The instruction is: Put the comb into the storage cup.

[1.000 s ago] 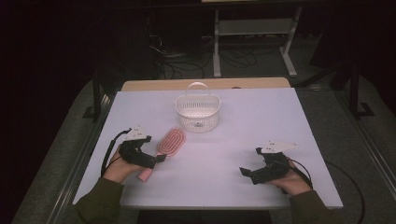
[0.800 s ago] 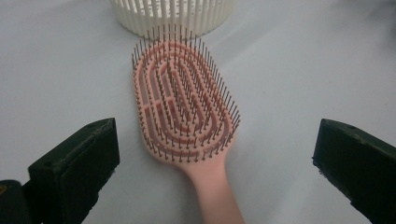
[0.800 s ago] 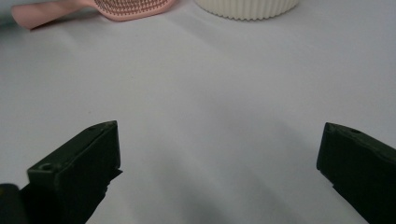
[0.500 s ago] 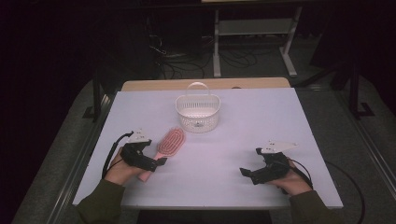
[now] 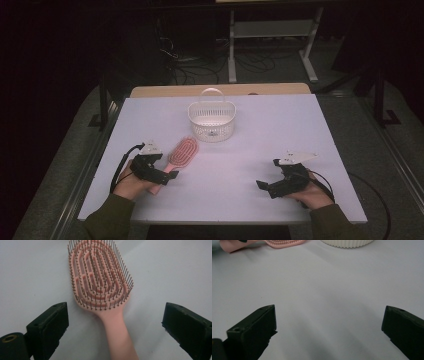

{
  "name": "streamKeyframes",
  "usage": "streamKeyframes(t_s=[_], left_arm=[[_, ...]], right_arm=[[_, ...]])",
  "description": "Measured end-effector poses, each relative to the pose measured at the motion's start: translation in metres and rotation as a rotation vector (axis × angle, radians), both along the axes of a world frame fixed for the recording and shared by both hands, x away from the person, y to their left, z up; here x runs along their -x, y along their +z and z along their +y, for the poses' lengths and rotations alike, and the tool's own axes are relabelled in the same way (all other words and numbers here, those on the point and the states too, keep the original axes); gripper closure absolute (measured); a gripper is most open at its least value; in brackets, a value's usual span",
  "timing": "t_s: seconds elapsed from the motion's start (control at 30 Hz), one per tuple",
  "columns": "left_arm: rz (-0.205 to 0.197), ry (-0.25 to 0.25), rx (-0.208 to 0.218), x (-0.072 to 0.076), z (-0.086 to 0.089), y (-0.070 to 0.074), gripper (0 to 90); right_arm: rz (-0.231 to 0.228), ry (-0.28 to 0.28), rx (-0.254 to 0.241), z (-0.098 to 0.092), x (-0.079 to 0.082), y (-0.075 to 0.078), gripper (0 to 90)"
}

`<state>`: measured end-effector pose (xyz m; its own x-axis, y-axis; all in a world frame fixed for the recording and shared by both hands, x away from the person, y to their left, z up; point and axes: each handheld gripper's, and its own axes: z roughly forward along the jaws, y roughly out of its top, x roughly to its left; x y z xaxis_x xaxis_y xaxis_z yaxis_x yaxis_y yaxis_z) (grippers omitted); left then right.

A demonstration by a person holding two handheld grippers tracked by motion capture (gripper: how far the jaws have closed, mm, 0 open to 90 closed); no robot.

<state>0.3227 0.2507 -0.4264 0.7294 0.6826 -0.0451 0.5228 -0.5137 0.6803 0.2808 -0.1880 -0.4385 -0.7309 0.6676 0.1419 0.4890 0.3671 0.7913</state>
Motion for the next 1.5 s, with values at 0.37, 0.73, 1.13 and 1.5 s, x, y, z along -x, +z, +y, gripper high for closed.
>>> streamKeyframes(t_s=[0.37, 0.73, 1.13, 1.5], left_arm=[[0.031, 0.033, -0.023, -0.0002, -0.0011, 0.001, 18.8], [0.061, 0.063, -0.065, -0.0014, -0.0044, -0.0007, 26.3], [0.087, 0.095, -0.095, -0.0044, -0.0077, -0.0018, 32.6], [0.099, 0.095, -0.106, -0.0062, -0.0099, -0.0011, 37.5]], right_arm=[[0.001, 0.001, 0.0, 0.0002, 0.0001, -0.0001, 0.0], [0.001, 0.0, -0.001, 0.0, 0.0001, -0.0001, 0.0], [0.0, -0.003, 0.0, -0.0006, -0.0004, -0.0003, 0.0], [0.001, -0.002, -0.004, -0.0005, -0.0003, 0.0, 0.0]])
